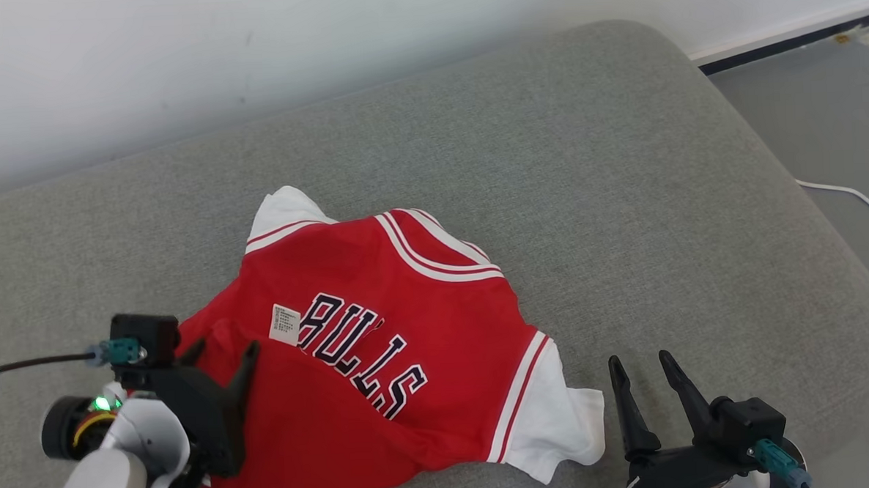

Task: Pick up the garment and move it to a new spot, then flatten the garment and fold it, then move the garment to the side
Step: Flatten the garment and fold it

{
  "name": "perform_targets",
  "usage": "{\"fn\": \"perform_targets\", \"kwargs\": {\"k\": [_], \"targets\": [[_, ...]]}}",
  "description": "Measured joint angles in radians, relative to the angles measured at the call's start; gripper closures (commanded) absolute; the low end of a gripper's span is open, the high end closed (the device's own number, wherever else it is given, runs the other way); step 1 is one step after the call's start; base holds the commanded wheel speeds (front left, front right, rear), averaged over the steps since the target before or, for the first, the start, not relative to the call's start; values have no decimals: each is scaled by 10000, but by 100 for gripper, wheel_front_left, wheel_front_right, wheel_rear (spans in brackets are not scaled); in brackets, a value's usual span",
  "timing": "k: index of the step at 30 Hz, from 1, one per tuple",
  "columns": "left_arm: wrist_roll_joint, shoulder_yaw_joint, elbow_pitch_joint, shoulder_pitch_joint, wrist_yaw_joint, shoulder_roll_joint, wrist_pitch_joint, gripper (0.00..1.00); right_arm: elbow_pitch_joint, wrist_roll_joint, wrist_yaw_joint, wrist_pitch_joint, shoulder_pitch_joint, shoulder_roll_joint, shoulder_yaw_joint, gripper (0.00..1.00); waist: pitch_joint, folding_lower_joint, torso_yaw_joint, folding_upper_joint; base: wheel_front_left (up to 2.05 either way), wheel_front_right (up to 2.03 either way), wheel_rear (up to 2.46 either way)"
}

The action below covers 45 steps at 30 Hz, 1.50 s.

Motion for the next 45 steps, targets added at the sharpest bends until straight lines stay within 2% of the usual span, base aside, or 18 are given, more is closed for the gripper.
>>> {"fn": "perform_targets", "kwargs": {"k": [2,3,4,5,6,8,15,21,24,31,38,43,44,45], "targets": [[-167,-52,-155,224,-4,-25,295,0,46,0,0,-4,-15,-2,-44,0,-7,-1,61,-1,0,0,0],[-222,-69,-198,291,-6,-38,336,7,63,0,0,-12,-30,-2,-42,0,-18,0,88,0,0,0,0],[-286,-73,-219,330,15,-56,370,51,65,0,0,-13,-38,0,-29,0,-29,0,115,0,0,0,0],[-341,-54,-209,365,58,-98,362,88,65,-2,0,-15,-44,4,-23,0,-44,0,140,0,0,0,0],[-428,-6,-174,401,73,-173,274,100,61,-2,0,-15,-52,2,-25,0,-63,-1,163,0,0,0,0],[-151,-125,-109,401,71,-104,-44,100,25,-6,0,-17,-89,0,-15,0,-98,-1,198,0,0,0,0],[-370,293,88,122,73,-366,-1436,100,-54,-178,0,-38,-37,4,-192,0,-283,-1,477,-1,0,0,0],[-660,614,-1452,280,67,-313,-2006,100,-127,-280,0,-40,262,6,-336,0,-502,-2,925,-1,0,0,0],[-683,506,-2426,986,125,-267,-1887,100,-171,-334,0,-40,421,4,-416,0,-600,-2,1247,0,0,0,0],[-892,148,-4096,3540,786,-596,-1639,100,-286,-537,0,-38,530,6,-640,0,-740,-3,2094,-1,0,0,0],[-1114,90,-4337,5565,1298,-922,-1933,100,-485,-715,0,88,720,8,-920,0,-811,-3,2872,-1,0,0,0],[-1241,-44,-3737,5947,1338,-1151,-2090,100,-617,-792,0,251,860,6,-970,0,-872,-3,3373,-1,0,0,0],[-1216,-58,-3643,5940,1342,-1191,-2192,9,-654,-794,0,290,861,10,-963,0,-894,-2,3456,-1,0,0,0],[-1212,-8,-3588,5926,1348,-1250,-2382,0,-688,-796,0,313,861,8,-951,0,-921,-2,3532,-1,0,0,0]]}}
